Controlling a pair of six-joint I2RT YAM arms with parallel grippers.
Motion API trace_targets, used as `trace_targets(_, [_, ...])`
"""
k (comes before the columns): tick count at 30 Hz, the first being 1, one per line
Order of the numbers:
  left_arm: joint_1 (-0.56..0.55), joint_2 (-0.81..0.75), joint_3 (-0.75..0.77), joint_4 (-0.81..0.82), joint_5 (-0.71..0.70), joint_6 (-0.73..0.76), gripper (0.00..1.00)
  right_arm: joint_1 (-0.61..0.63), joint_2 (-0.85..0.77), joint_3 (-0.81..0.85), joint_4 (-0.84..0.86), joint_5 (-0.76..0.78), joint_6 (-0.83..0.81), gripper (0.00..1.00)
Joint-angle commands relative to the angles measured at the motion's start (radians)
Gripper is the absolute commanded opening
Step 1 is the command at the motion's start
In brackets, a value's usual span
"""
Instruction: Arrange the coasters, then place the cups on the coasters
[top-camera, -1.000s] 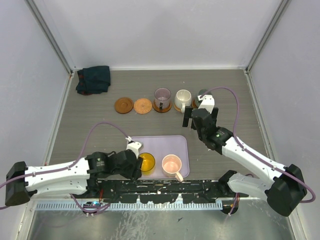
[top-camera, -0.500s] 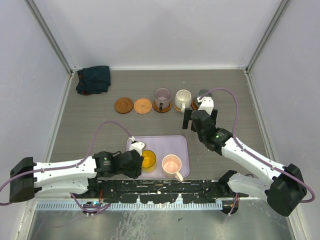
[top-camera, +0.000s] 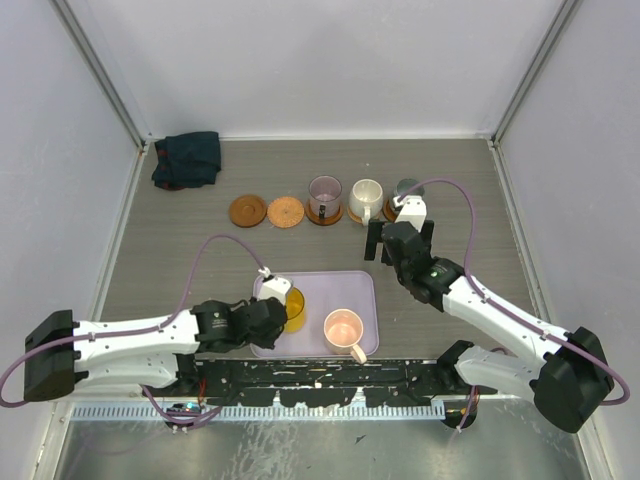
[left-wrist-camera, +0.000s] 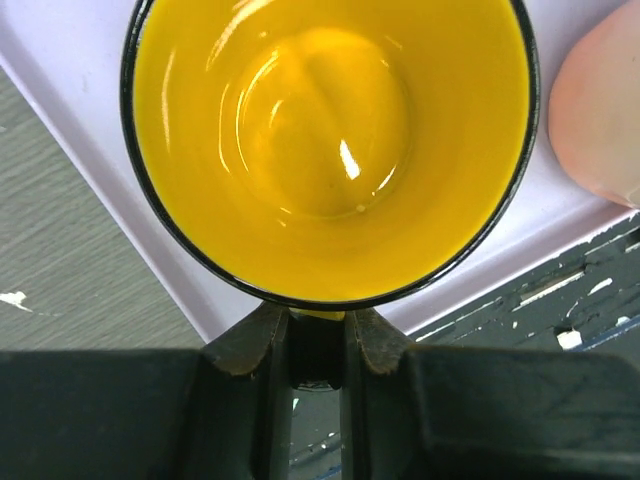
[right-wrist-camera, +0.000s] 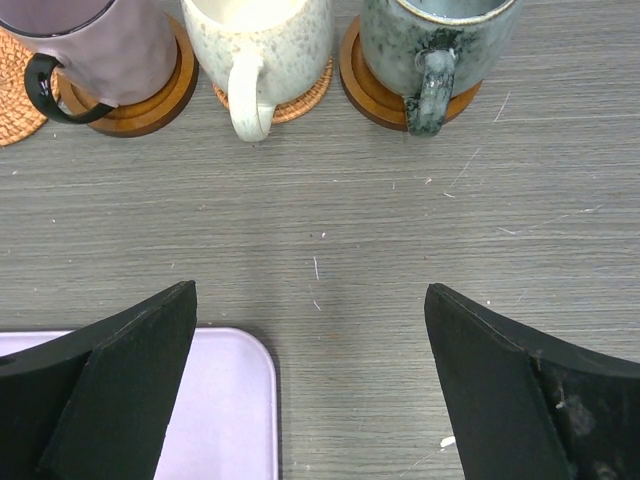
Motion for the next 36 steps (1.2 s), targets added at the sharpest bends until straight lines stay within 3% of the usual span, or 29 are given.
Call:
trace_targets(1, [-0.002, -0.012, 0.089, 0.029, -0.114, 0.043, 0.00, -0.005, -0.011, 0.004, 0.055, 0.002, 0.015, 1.00])
trace_targets(9, [-0.001, 0.015, 0.189, 0.041, -0.245, 0.150, 0.00, -0.004, -0.004, -0.008, 0.068, -0.009, 0.021, 1.00])
trace_targets(15, [-0.001, 0.030, 0.191, 0.130, -0.317, 0.193, 0.00, -0.004, -0.014, -0.017, 0.069, -0.008, 0.017, 1.00])
trace_targets(19, [0.015, 0.057, 0.213, 0.216, -0.441, 0.260, 0.00, -0.005, -0.013, -0.021, 0.077, -0.014, 0.011, 1.00])
trace_targets(22, [0.094, 0.061, 0.220, 0.303, -0.434, 0.292, 0.00, -0.005, -0.005, -0.016, 0.080, -0.025, 0.004, 1.00])
trace_targets(27, [0.322, 0.074, 0.209, 0.472, -0.296, 0.319, 0.00, -0.004, -0.001, -0.020, 0.090, -0.022, -0.026, 1.00])
trace_targets(36, [0.533, 0.340, 0.365, 0.656, -0.181, 0.373, 0.00, -0.004, 0.035, -0.020, 0.122, -0.001, -0.063, 1.00])
